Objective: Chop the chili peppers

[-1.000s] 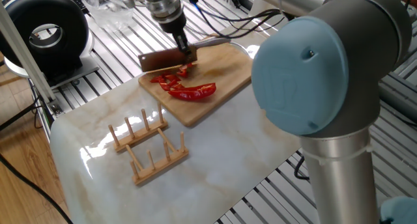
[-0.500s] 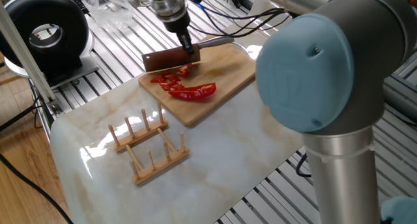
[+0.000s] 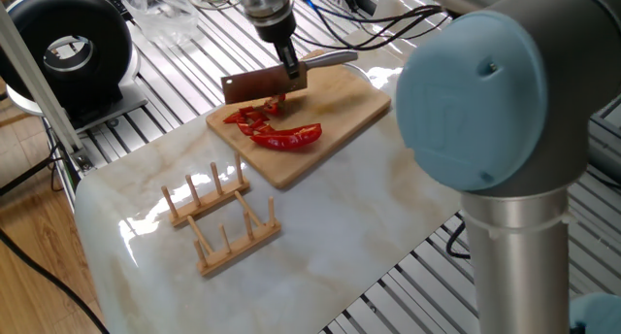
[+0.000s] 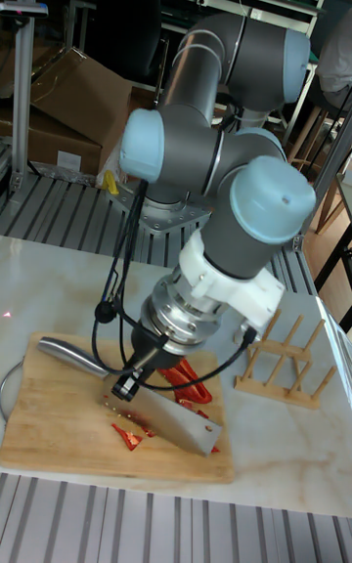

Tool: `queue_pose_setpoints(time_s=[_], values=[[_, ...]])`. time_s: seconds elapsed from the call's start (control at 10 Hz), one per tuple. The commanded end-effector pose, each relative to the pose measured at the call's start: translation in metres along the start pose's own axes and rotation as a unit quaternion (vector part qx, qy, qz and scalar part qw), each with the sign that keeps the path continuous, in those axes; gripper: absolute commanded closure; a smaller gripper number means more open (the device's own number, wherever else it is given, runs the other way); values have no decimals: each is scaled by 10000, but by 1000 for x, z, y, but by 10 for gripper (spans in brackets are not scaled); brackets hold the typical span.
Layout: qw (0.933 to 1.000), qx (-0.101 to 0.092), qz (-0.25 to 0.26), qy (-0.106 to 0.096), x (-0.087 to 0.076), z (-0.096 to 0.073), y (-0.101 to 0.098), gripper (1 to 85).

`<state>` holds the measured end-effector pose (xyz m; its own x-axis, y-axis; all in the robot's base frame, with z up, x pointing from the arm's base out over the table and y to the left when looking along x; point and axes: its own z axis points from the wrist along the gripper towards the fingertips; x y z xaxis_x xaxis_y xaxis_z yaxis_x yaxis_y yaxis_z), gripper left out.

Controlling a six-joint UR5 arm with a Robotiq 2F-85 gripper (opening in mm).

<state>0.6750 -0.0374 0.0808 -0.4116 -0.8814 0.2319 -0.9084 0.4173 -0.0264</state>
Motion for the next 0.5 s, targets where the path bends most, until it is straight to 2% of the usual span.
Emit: queue_pose_setpoints(time_s=[0.0,0.3,0.4], values=[[9988,-84,356,-321,0,-21,13,843],[9963,-24,595,-618,-24,-40,13,843],[9965,109,550,-617,-31,-49,9,843]])
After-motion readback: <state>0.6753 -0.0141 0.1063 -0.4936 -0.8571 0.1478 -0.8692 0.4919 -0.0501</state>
